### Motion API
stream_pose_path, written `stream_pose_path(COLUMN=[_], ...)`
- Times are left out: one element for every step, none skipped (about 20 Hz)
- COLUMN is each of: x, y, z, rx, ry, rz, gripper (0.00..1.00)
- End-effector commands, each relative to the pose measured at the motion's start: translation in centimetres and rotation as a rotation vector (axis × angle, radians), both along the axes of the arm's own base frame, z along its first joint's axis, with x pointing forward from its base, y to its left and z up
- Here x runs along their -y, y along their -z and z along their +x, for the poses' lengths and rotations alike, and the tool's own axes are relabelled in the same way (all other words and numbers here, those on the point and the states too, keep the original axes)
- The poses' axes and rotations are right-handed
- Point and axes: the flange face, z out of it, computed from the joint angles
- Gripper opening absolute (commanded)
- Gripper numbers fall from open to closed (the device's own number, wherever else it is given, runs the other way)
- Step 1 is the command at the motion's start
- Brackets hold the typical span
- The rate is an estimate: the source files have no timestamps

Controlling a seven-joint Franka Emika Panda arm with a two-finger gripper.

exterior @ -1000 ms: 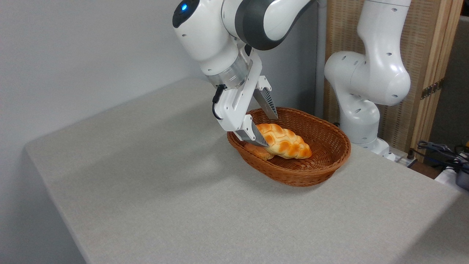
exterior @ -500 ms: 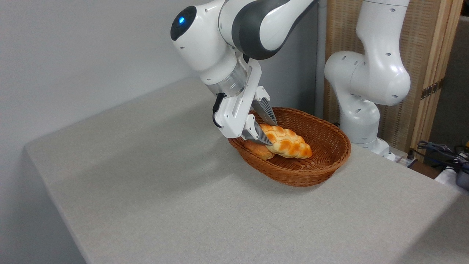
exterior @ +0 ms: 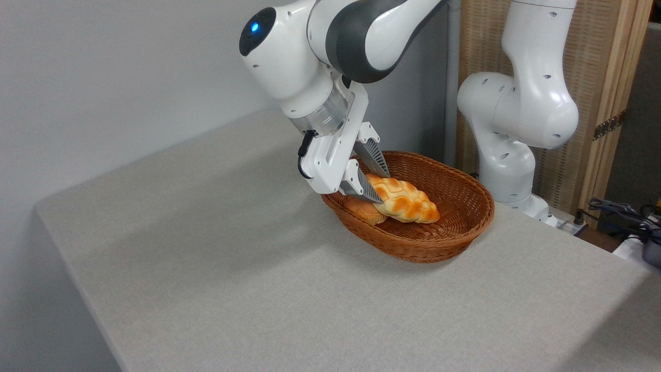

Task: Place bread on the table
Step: 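Close the gripper on the end of the braided roll, then lift the braided roll out of the basket and carry it beside the basket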

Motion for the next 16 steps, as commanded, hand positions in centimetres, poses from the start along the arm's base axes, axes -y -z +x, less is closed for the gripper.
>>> stream_pose_path(x=[-0.6,-0.6,-0.6,-0.7,-0.6,-0.5,-0.4,-0.3,-0.3,-0.2,-0.1,0.0,0.2,0.2,0.3,0.4], y=[-2.1,-2.3,-2.9,-3.7,-4.5,-5.4,-6.4,-7.4,-7.9,-8.9,-9.3,-10.1,-10.6,-10.9,-11.1,-10.8], z=[0.0,0.0,0.2,0.3,0.4,0.6,1.0,1.4,1.6,2.0,2.3,2.8,3.6,4.1,4.8,5.6], rx=[-0.018,-0.013,-0.003,-0.003,0.003,0.018,0.040,0.064,0.075,0.098,0.110,0.135,0.164,0.182,0.211,0.231], ry=[0.014,0.014,0.017,0.015,0.014,0.012,0.009,0.007,0.005,0.001,-0.003,-0.009,-0.011,-0.012,-0.013,-0.015], rz=[-0.011,-0.012,-0.015,-0.016,-0.017,-0.023,-0.033,-0.038,-0.043,-0.057,-0.065,-0.081,-0.089,-0.092,-0.094,-0.094], gripper=[0.18,0.18,0.18,0.18,0.18,0.18,0.18,0.18,0.19,0.19,0.19,0.19,0.19,0.19,0.19,0.19])
